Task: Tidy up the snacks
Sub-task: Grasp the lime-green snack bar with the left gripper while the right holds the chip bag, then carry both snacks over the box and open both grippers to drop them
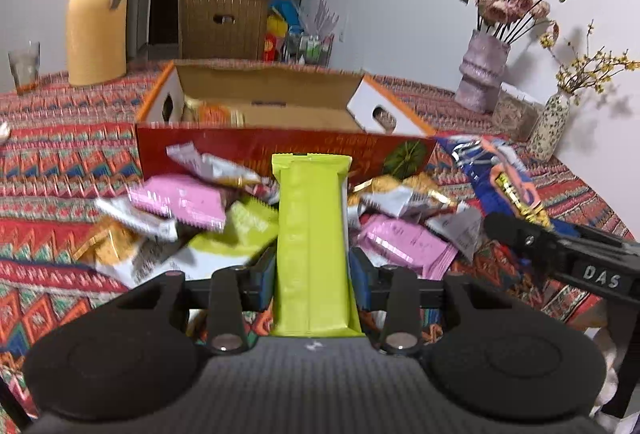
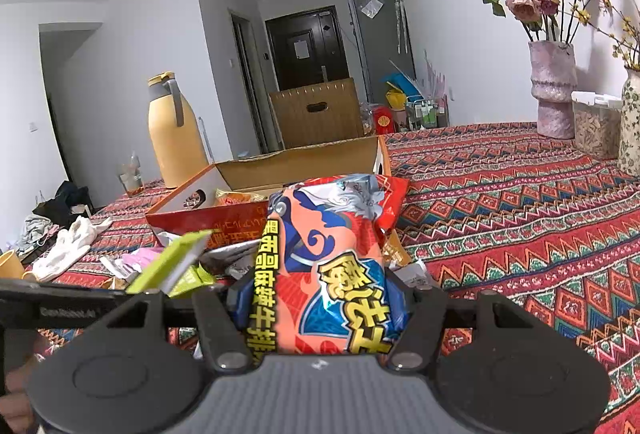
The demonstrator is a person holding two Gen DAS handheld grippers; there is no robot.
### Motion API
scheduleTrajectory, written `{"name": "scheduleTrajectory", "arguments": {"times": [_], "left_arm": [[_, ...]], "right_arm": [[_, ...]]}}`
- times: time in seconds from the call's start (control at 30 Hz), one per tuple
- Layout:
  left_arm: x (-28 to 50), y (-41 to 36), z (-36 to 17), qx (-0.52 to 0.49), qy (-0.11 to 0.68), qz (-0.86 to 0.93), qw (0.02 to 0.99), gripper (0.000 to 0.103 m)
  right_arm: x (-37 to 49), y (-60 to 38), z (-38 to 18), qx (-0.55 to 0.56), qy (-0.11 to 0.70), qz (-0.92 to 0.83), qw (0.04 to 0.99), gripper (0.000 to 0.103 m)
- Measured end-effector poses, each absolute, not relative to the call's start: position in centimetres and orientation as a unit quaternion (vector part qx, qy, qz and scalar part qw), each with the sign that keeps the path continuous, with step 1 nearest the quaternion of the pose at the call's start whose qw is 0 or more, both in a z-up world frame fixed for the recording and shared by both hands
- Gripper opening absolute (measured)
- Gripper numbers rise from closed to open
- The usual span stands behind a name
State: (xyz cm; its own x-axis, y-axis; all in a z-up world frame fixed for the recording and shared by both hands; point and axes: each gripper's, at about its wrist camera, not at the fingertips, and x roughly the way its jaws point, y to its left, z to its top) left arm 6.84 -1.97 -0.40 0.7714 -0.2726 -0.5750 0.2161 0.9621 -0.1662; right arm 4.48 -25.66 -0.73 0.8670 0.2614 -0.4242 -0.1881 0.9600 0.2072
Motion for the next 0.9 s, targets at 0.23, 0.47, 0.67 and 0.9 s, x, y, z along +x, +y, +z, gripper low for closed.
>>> {"name": "scheduleTrajectory", "arguments": {"times": [0.23,0.47,0.67,0.9], "left_arm": [[7.3,-2.3,2.5,-0.037,0.273,-0.115,0.955,0.038],[9.6,-2.6,5.3,-0.034,0.241,-0.092,0.966,0.038],[12.7,-2.5,7.0,-0.04,0.224,-0.075,0.971,0.038],[16.4,-1.7,8.0,-0.058,0.214,-0.061,0.973,0.038]], "right_arm": [[5.6,-25.1,0.4,0.073,0.218,0.118,0.966,0.061],[8.4,-24.3,2.1,0.066,0.201,0.121,0.97,0.061],[11.9,-23.8,3.8,0.061,0.187,0.124,0.973,0.061],[17.0,-22.9,5.0,0.055,0.184,0.122,0.974,0.061]]}}
